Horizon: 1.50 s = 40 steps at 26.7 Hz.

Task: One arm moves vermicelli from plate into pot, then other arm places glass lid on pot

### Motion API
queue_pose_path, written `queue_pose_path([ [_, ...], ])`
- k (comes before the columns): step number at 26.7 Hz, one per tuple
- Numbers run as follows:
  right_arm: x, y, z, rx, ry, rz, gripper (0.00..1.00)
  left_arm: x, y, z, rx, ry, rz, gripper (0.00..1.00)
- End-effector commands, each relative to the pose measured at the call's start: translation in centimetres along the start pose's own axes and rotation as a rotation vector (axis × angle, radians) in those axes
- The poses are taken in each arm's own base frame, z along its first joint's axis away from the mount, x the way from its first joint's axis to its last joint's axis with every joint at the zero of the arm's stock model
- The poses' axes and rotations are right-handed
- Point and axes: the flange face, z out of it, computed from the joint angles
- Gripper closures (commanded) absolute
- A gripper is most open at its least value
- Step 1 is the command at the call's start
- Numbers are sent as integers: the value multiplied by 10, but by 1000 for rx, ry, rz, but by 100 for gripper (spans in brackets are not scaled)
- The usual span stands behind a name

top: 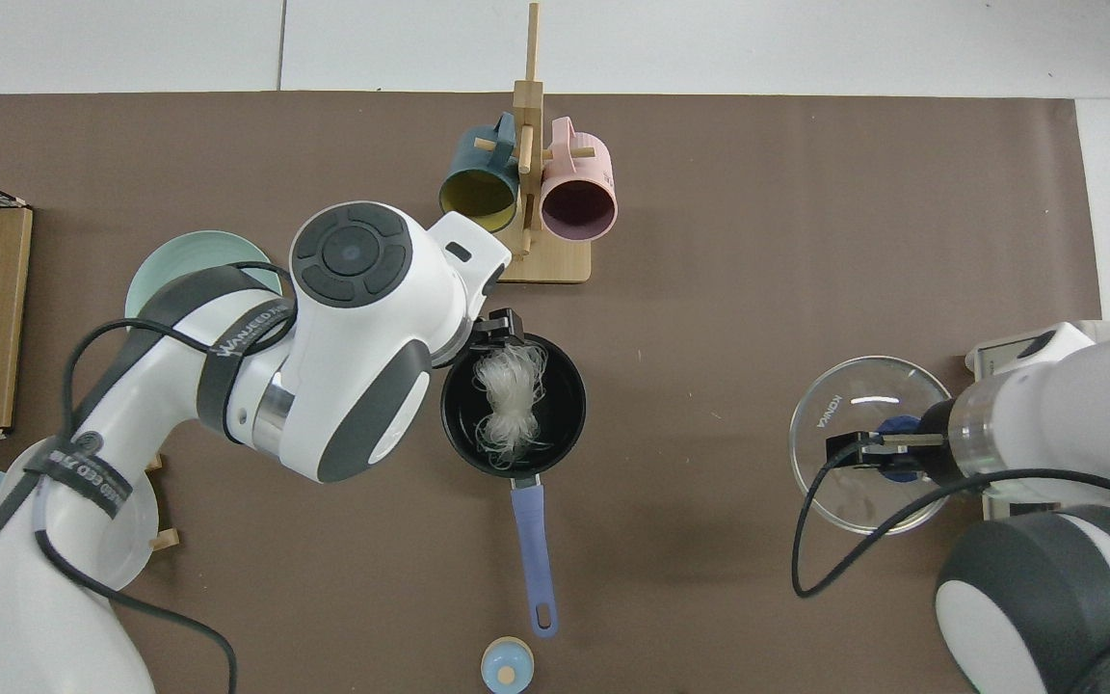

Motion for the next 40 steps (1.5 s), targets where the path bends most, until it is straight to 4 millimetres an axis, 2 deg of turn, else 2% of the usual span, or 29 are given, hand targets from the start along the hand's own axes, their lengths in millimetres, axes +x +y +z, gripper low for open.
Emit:
queue_pose_path([
  [1, 1, -52, 12, 8, 24, 51, 85, 18, -25, -49, 20, 11, -41, 1],
  [4, 1, -79, 17, 8, 37, 81, 86, 24, -37, -65, 27, 7, -61, 1],
  [8, 7, -123, 18, 5, 39, 107, 88, 21, -53, -91, 44, 24, -83, 1],
  [11, 9, -153, 22, 19, 29, 134, 88, 14, -70, -122, 49, 51, -78, 1],
  [15, 16, -176, 21, 46, 19, 164, 88, 12, -105, -145, 61, 36, -61, 1],
  [18, 18, -198, 27, 43, 18, 179, 88, 5, -118, -160, 50, 23, -55, 1],
  [23, 23, -233, 34, 57, 20, 234, 88, -2, -124, -167, 62, 7, -34, 1],
  [26, 24, -247, 50, 38, 5, 259, 88, -3, -127, -170, 66, 2, -31, 1],
  [28, 27, -258, 53, 54, 20, 278, 88, -6, -130, -173, 74, -4, -22, 1],
  [31, 32, -276, 62, 57, 28, 302, 88, -9, -145, -178, 86, -27, 7, 1],
  [36, 48, -322, 67, 66, 43, 354, 89, -5, -184, -190, 42, -44, 41, 1],
  [37, 53, -327, 69, 67, 46, 372, 89, -3, -196, -192, 27, -43, 23, 1],
  [40, 61, -334, 73, 76, 54, 380, 88, -4, -216, -203, 13, -28, 18, 1],
])
